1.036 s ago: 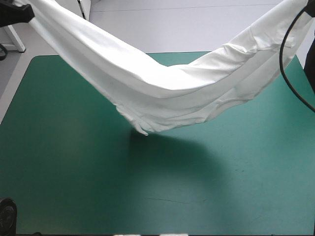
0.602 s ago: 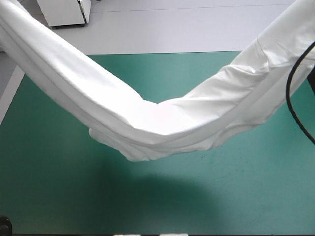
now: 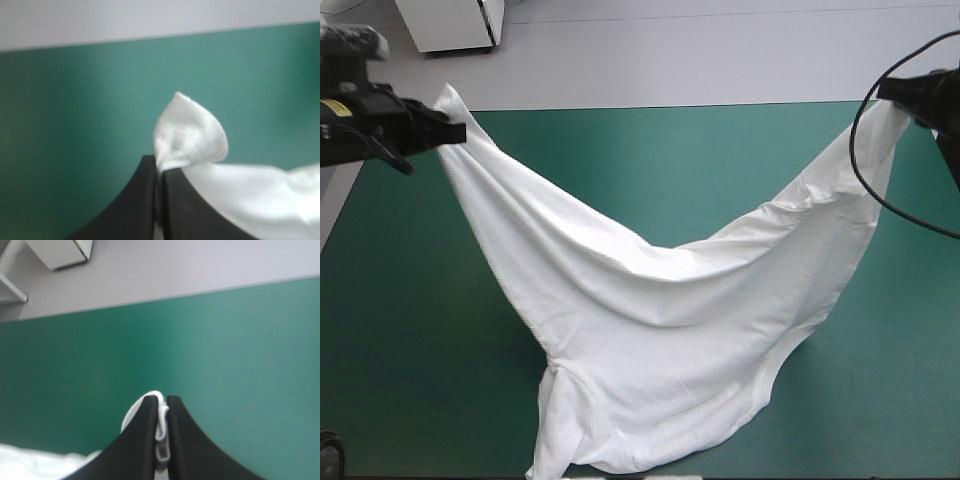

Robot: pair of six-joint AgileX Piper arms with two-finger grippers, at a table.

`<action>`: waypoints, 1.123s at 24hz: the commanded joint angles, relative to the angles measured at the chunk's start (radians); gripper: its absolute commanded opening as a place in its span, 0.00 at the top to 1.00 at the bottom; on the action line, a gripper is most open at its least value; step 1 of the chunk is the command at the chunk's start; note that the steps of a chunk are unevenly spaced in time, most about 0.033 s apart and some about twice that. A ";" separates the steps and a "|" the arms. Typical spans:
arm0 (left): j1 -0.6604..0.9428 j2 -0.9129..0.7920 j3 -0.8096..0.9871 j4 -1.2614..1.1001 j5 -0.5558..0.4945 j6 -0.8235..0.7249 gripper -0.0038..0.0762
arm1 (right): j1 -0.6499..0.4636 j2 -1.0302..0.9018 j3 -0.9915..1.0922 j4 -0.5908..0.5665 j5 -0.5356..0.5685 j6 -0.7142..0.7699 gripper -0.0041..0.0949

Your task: Fold the cloth

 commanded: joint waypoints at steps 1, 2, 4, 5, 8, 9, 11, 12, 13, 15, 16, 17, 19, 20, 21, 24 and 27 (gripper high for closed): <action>0.000 -0.031 0.161 -0.025 -0.160 0.002 0.98 | -0.004 0.004 0.110 0.056 -0.027 -0.028 0.97; 0.000 -0.017 0.246 -0.025 -0.221 0.014 0.98 | -0.004 0.035 0.157 0.071 -0.047 -0.045 0.97; 0.000 0.032 0.302 -0.023 -0.297 0.020 0.98 | -0.004 0.096 0.172 0.071 -0.083 -0.063 0.97; 0.000 0.077 0.303 -0.023 -0.344 0.020 0.98 | -0.004 0.133 0.170 0.071 -0.111 -0.063 0.97; 0.000 0.228 0.290 -0.069 -0.464 0.013 0.98 | -0.004 0.261 0.170 0.071 -0.179 -0.063 0.97; 0.000 0.294 0.272 -0.092 -0.478 0.013 0.98 | -0.004 0.306 0.170 0.071 -0.192 -0.063 0.97; 0.000 0.374 0.234 -0.121 -0.490 0.013 0.98 | -0.004 0.367 0.170 0.076 -0.224 -0.077 0.97; -0.002 0.420 0.199 -0.131 -0.497 0.013 0.98 | -0.004 0.408 0.168 0.078 -0.250 -0.080 0.97; -0.009 0.476 0.151 -0.131 -0.506 0.013 0.98 | -0.004 0.449 0.159 0.078 -0.270 -0.083 0.97; -0.022 0.565 0.050 -0.077 -0.508 0.000 0.98 | -0.004 0.542 0.100 0.059 -0.272 -0.088 0.97; -0.024 0.595 0.021 -0.060 -0.505 -0.011 0.98 | -0.004 0.566 0.077 0.056 -0.270 -0.088 0.97; -0.029 0.622 -0.014 -0.044 -0.506 -0.014 0.98 | -0.004 0.596 0.045 0.054 -0.270 -0.088 0.97; -0.031 0.667 -0.070 -0.029 -0.501 -0.034 0.98 | -0.004 0.649 -0.023 0.054 -0.270 -0.078 0.97; -0.031 0.689 -0.091 -0.028 -0.498 -0.034 0.98 | -0.004 0.677 -0.057 0.054 -0.264 -0.068 0.97; -0.031 0.708 -0.106 -0.028 -0.498 -0.034 0.98 | -0.004 0.703 -0.090 0.045 -0.254 -0.046 0.97; -0.031 0.751 -0.124 -0.017 -0.496 -0.032 0.98 | -0.004 0.764 -0.168 0.021 -0.223 -0.023 0.97; -0.031 0.768 -0.124 -0.022 -0.472 0.008 0.93 | -0.004 0.802 -0.228 0.020 -0.149 -0.058 0.86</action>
